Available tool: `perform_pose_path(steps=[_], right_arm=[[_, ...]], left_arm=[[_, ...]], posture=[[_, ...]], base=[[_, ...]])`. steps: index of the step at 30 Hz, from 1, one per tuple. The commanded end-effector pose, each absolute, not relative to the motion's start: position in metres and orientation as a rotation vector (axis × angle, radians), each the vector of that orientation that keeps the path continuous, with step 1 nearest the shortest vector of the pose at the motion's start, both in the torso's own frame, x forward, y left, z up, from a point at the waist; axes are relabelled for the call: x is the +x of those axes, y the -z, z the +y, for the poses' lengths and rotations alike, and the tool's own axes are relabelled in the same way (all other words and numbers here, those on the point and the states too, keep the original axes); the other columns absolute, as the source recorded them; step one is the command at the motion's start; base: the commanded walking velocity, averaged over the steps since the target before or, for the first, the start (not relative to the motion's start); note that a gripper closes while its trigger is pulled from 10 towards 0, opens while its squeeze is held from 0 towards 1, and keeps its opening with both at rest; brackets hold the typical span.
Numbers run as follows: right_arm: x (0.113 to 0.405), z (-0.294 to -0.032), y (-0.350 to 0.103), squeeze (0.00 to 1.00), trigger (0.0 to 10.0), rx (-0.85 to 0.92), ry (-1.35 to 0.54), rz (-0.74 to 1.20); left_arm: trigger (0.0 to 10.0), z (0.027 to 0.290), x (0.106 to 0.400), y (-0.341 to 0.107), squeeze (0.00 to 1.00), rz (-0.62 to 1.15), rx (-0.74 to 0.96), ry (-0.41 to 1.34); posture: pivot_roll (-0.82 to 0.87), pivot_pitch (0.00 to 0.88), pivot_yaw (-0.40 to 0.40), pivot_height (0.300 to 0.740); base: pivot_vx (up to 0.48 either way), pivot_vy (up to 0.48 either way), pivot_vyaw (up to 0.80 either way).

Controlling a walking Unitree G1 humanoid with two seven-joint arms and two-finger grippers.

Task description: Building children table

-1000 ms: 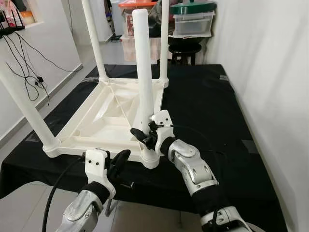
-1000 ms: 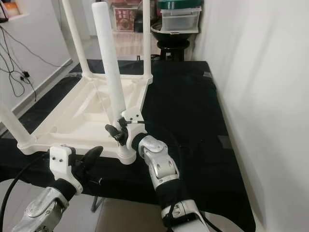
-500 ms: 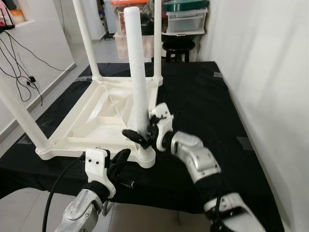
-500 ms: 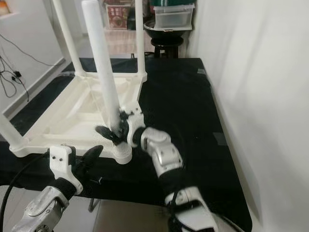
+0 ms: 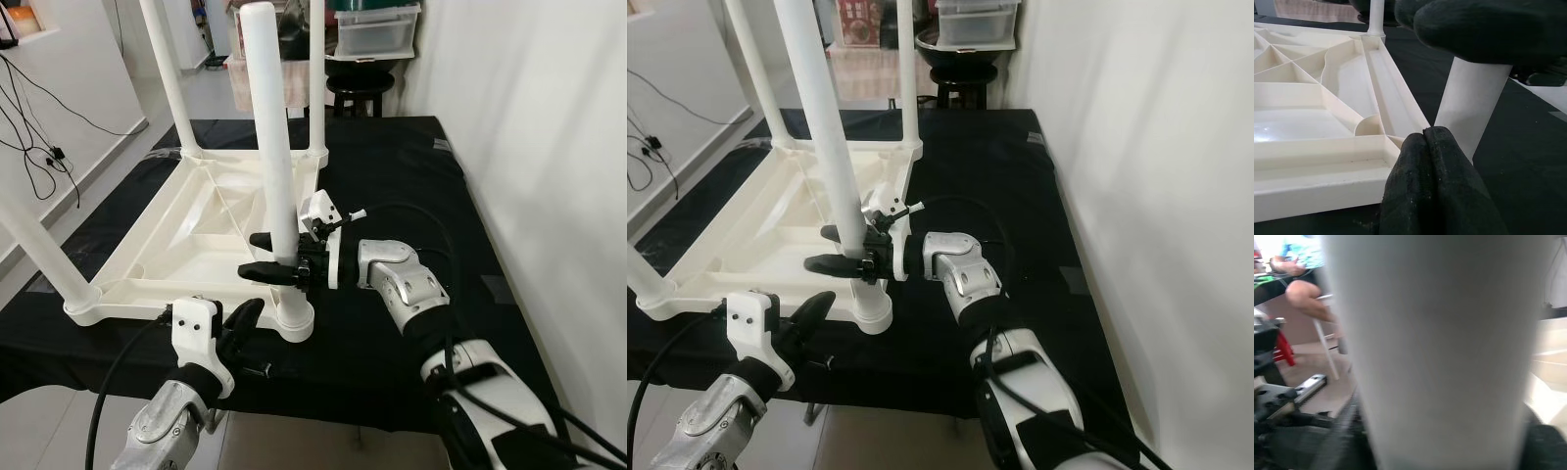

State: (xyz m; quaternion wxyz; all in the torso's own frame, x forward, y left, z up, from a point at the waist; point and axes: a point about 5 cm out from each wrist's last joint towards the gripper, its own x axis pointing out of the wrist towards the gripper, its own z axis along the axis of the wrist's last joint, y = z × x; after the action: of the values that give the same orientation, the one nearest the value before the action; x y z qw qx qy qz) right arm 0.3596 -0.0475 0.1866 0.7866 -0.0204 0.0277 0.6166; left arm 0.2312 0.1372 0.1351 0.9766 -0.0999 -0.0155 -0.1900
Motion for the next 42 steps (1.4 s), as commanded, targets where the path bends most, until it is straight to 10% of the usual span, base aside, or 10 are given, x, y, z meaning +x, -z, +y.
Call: perform_pose_path(steps=[1, 10, 20, 21, 22, 28, 29, 37, 38, 42], right_arm=[[0.36, -0.044, -0.181, 0.0, 0.0, -0.061, -1.316, 0.089], [0.363, -0.057, -0.136, 0.0, 0.0, -0.068, -0.622, 0.259], [0.348, -0.052, -0.135, 0.0, 0.0, -0.068, -0.591, 0.245], [0.352, -0.05, -0.138, 0.0, 8.1, -0.066, -0.606, 0.248], [0.355, -0.047, -0.142, 0.0, 10.0, -0.061, -0.616, 0.248], [0.364, -0.039, -0.161, 0.0, 10.0, -0.097, -0.721, 0.158], [0.363, -0.039, -0.162, 1.0, 10.0, -0.082, -0.758, 0.16], [0.362, -0.034, -0.185, 1.0, 10.0, 0.014, -1.091, 0.054], [0.361, -0.034, -0.188, 0.0, 10.0, 0.004, -1.164, 0.04], [0.356, -0.035, -0.185, 0.0, 10.0, -0.06, -1.338, 0.057]], left_arm=[[10.0, 0.141, 0.229, -0.132, 0.0, -0.016, -0.202, 0.367], [10.0, 0.141, 0.227, -0.132, 0.0, -0.017, -0.203, 0.367], [10.0, 0.141, 0.23, -0.132, 0.0, -0.012, -0.199, 0.378], [10.0, 0.141, 0.23, -0.132, 0.0, -0.014, -0.198, 0.375], [10.0, 0.141, 0.231, -0.132, 0.0, -0.015, -0.197, 0.371], [10.0, 0.141, 0.231, -0.131, 0.0, -0.014, -0.199, 0.371], [10.0, 0.14, 0.23, -0.131, 0.0, -0.013, -0.2, 0.372], [10.0, 0.141, 0.23, -0.131, 0.0, -0.012, -0.2, 0.373], [10.0, 0.141, 0.23, -0.131, 0.0, -0.011, -0.2, 0.372], [10.0, 0.142, 0.229, -0.13, 0.0, -0.01, -0.201, 0.371]], posture=[[0.01, 0.009, 0.019, 0.74], [0.0, 0.026, 0.012, 0.74], [-0.02, 0.016, 0.029, 0.74], [-0.01, 0.014, 0.026, 0.74], [-0.01, 0.012, 0.026, 0.74], [-0.01, 0.004, 0.032, 0.74], [-0.01, 0.003, 0.033, 0.74], [0.01, 0.0, 0.028, 0.74], [0.01, 0.0, 0.028, 0.74], [0.01, 0.0, 0.029, 0.74]], base=[[0.0, 0.0, 0.0], [0.0, 0.0, 0.0], [0.0, 0.0, 0.0], [0.0, 0.0, 0.0], [0.0, 0.0, 0.0], [0.0, 0.0, 0.0], [0.0, 0.0, 0.0], [0.0, 0.0, 0.0], [0.0, 0.0, 0.0], [0.0, 0.0, 0.0]])
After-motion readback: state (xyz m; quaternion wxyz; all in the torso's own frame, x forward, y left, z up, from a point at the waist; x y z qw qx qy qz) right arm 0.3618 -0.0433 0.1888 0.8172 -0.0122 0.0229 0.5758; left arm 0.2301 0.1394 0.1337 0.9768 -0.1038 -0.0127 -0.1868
